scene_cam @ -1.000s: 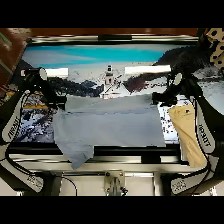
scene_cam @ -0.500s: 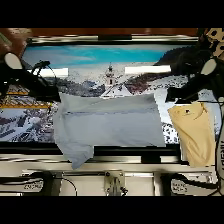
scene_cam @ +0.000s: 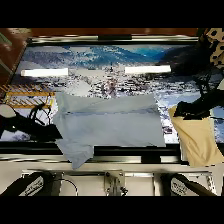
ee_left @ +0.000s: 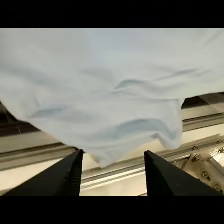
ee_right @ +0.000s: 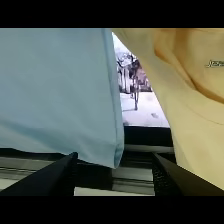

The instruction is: Fold the shirts.

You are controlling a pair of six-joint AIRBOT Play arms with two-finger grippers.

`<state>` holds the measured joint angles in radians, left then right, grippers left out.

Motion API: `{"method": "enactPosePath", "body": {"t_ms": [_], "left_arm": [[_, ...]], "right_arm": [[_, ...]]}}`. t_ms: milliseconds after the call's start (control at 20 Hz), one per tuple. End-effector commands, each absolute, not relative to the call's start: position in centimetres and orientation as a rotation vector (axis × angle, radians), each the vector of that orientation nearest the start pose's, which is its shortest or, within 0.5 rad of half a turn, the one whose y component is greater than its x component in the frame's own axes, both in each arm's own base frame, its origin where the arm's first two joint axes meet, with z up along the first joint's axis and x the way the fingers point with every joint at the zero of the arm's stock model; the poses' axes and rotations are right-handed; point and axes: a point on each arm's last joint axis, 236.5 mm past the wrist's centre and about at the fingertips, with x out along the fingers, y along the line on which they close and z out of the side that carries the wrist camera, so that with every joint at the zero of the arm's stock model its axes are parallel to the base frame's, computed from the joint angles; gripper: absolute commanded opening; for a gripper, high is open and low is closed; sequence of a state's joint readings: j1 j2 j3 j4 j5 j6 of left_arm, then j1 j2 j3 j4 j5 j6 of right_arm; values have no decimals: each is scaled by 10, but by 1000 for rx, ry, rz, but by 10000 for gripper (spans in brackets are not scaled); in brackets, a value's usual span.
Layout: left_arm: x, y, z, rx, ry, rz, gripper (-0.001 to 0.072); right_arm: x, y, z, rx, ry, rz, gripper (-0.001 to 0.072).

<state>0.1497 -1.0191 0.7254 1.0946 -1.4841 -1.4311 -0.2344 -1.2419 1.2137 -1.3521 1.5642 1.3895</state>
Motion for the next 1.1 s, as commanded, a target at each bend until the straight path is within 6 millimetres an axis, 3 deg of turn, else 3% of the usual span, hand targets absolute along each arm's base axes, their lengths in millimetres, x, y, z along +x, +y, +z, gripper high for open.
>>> {"method": "enactPosePath", "body": {"t_ms": [0,200,400,600,800,850,950,1000,1050], "left_arm": [[155,-82,-62,-527,1747,-311,484],[150,-77,-81,-513,1741,-272,484],[140,-57,-92,-404,1788,-240,483],[163,-73,-99,-502,1721,-250,480],[160,-87,-109,-487,1766,-297,444],[159,-88,-111,-480,1773,-300,359],[159,-89,-111,-474,1778,-306,90],[159,-89,-110,-465,1774,-321,39],[160,-89,-108,-460,1772,-327,39]], "right_arm": [[305,-18,22,226,1515,132,597],[304,-18,16,234,1516,127,597],[302,-17,13,247,1525,118,597],[302,-17,13,262,1528,104,597],[300,-22,12,261,1538,77,597],[298,-23,12,258,1546,70,597],[283,-21,3,266,1620,78,598],[270,-17,-5,293,1671,95,598],[253,-8,-16,351,1726,129,599]]}}
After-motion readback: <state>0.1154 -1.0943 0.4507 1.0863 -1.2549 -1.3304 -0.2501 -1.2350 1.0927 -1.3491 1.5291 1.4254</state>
